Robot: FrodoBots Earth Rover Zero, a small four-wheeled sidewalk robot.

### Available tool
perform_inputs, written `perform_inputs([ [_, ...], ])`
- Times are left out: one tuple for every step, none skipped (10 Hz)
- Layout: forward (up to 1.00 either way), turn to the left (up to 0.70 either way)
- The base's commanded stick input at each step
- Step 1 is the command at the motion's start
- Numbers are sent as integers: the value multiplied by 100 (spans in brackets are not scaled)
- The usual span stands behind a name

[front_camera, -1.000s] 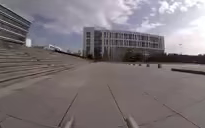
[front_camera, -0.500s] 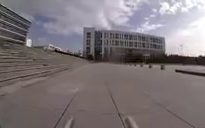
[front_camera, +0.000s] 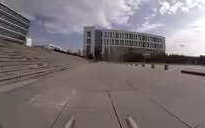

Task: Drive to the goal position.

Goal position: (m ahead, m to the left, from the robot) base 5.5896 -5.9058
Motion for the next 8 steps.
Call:
perform_inputs([
  [100,-32],
  [100,-32],
  [100,-32],
  [100,-32],
  [100,-32],
  [100,-32],
  [100,-32],
  [100,-32],
])
